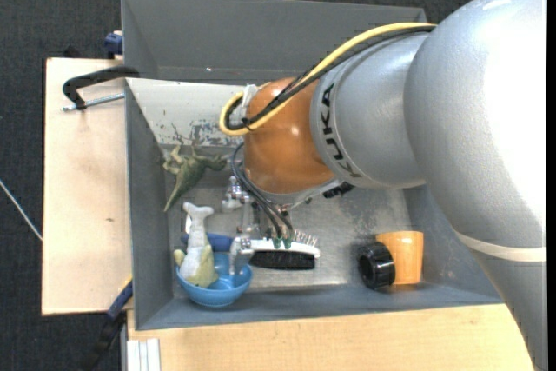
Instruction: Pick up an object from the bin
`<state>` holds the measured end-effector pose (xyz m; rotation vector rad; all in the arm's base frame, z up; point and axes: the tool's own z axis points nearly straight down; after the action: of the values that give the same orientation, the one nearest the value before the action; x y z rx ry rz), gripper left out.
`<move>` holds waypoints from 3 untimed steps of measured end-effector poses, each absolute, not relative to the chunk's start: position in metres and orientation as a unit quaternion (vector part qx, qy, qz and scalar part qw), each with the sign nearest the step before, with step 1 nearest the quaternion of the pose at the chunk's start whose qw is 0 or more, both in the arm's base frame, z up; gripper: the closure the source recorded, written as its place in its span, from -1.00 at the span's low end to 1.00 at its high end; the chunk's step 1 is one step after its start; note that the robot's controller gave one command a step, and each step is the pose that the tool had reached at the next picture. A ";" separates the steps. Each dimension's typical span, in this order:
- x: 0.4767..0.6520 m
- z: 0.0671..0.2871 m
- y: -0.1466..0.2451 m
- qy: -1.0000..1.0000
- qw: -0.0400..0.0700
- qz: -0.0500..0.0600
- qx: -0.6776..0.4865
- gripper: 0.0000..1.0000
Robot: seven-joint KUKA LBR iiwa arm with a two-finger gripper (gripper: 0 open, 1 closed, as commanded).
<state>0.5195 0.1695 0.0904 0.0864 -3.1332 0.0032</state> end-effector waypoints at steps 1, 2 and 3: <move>0.526 0.073 0.190 -1.000 -0.002 -0.001 0.025 -1.00; 0.517 0.074 0.211 -1.000 -0.004 -0.001 0.021 -1.00; 0.519 0.076 0.213 -1.000 -0.007 -0.003 0.020 1.00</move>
Offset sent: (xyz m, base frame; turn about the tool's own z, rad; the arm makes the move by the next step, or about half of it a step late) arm 0.0037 0.0196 -0.0204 0.0042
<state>0.5189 0.2126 0.0757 0.0642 -3.1543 -0.0109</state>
